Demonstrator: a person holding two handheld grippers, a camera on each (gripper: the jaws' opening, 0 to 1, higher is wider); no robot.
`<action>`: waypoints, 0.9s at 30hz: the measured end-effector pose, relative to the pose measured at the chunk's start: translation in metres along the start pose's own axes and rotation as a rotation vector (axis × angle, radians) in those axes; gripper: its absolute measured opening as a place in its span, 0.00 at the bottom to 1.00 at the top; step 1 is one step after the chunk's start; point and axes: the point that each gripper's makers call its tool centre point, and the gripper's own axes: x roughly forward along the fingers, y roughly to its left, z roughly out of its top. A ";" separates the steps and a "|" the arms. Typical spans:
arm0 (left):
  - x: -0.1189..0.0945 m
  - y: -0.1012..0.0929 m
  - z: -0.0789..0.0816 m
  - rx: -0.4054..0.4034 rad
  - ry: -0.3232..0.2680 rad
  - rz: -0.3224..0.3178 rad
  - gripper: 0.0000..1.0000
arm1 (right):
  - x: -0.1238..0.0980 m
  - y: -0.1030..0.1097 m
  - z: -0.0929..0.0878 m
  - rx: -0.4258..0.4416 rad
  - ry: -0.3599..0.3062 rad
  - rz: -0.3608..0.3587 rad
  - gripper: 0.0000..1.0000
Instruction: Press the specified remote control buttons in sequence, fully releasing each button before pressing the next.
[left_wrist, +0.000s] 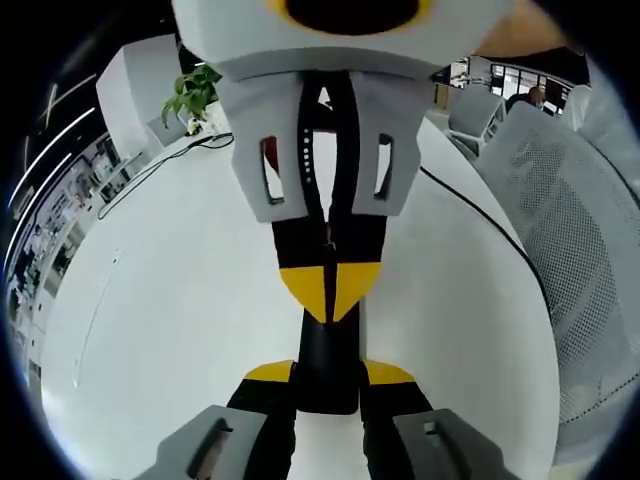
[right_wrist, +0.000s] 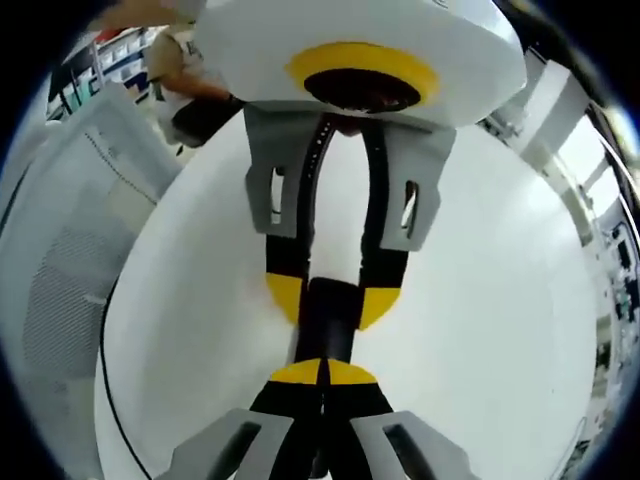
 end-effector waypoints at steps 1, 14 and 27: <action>0.000 0.000 0.000 0.000 0.000 0.000 0.23 | 0.000 0.000 0.000 -0.007 0.004 0.000 0.00; -0.001 0.001 0.000 0.002 0.007 0.001 0.23 | -0.015 -0.006 0.011 -0.012 -0.038 -0.044 0.00; -0.001 0.001 -0.001 0.001 0.012 0.003 0.23 | -0.018 -0.005 0.012 -0.003 -0.041 -0.049 0.00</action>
